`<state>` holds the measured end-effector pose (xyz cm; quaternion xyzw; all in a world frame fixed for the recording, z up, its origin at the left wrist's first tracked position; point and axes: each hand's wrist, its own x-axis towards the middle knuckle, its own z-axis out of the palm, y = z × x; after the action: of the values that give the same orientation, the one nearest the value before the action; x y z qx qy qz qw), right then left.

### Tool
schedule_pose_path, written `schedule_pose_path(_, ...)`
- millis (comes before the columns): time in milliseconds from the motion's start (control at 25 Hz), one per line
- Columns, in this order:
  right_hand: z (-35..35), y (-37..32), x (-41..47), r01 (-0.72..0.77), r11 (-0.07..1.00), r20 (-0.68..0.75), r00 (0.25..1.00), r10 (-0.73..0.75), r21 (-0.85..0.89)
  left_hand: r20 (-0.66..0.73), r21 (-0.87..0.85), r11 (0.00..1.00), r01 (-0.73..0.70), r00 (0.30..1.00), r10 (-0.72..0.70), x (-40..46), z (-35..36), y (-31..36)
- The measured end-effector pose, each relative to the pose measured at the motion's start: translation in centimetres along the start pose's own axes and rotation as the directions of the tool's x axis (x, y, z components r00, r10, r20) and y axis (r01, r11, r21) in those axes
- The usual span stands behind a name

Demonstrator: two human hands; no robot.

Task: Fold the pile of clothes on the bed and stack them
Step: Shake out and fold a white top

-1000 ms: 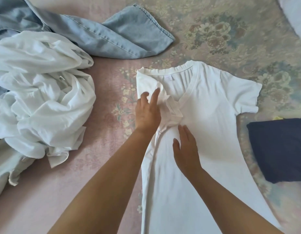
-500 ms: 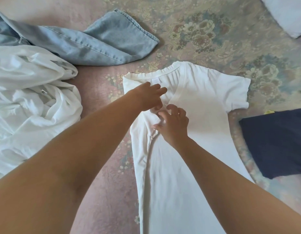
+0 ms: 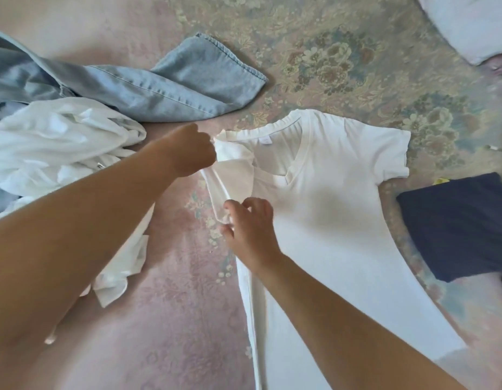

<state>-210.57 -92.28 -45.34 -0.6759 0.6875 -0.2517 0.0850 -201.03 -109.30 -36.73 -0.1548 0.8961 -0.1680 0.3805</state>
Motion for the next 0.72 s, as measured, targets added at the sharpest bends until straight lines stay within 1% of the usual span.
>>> schedule_pose_path(40, 0.5, -1.8, -0.1, 0.028, 0.998, 0.006, 1.0, -0.027, -0.048, 0.026, 0.023, 1.0, -0.01, 1.0, 0.01, -1.5, 0.6, -0.6)
schedule_pose_path(80, 0.9, -3.6, -0.3, 0.047, 0.997, 0.014, 0.999, -0.046, -0.059, 0.054, 0.042, 0.999, -0.026, 0.998, 0.023, -2.9, 1.3, -1.1)
schedule_pose_path(160, 1.8, -7.6, -0.6, 0.047, 0.999, 0.036, 0.998, -0.046, -0.013, 0.089, 0.06, 0.997, -0.041, 0.995, 0.036, -5.7, 2.7, -2.0)
schedule_pose_path(320, 3.8, -13.3, -1.4, -0.117, 0.988, 0.173, 0.98, 0.098, 0.104, 0.097, 0.015, 1.0, -0.026, 0.995, 0.024, -9.1, 5.3, -2.1)
schedule_pose_path(400, 4.5, -13.8, -1.7, -0.178, 0.963, 0.221, 0.966, 0.132, 0.202, 0.138, 0.005, 1.0, -0.005, 0.99, 0.004, -9.1, 6.4, -0.7)
schedule_pose_path(440, 4.8, -13.6, -1.9, -0.186, 0.955, 0.223, 0.966, 0.134, 0.233, 0.172, -0.021, 0.999, 0.024, 0.985, -0.02, -8.8, 6.9, 0.1)
schedule_pose_path(480, 5.0, -13.1, -2.2, -0.188, 0.956, 0.213, 0.967, 0.14, 0.225, 0.187, -0.054, 0.997, 0.051, 0.982, -0.04, -8.4, 7.3, 0.9)
schedule_pose_path(520, 5.1, -12.3, -2.6, -0.192, 0.966, 0.197, 0.968, 0.157, 0.171, 0.178, -0.061, 0.996, 0.062, 0.983, -0.05, -8.0, 7.6, 1.5)
schedule_pose_path(600, 5.2, -10.7, -3.1, -0.203, 0.979, 0.18, 0.964, 0.195, 0.025, 0.103, -0.023, 0.999, 0.032, 0.994, -0.029, -7.6, 8.4, 1.9)
schedule_pose_path(640, 5.1, -9.9, -3.2, -0.205, 0.979, 0.174, 0.963, 0.205, -0.017, 0.019, 0.015, 1.0, 0.025, 1.0, -0.025, -7.4, 8.5, 1.7)
schedule_pose_path(720, 5.3, -9.2, -3.3, -0.201, 0.979, 0.149, 0.967, 0.205, -0.043, -0.158, 0.084, 0.995, 0.052, 0.987, -0.038, -7.5, 8.5, 1.1)
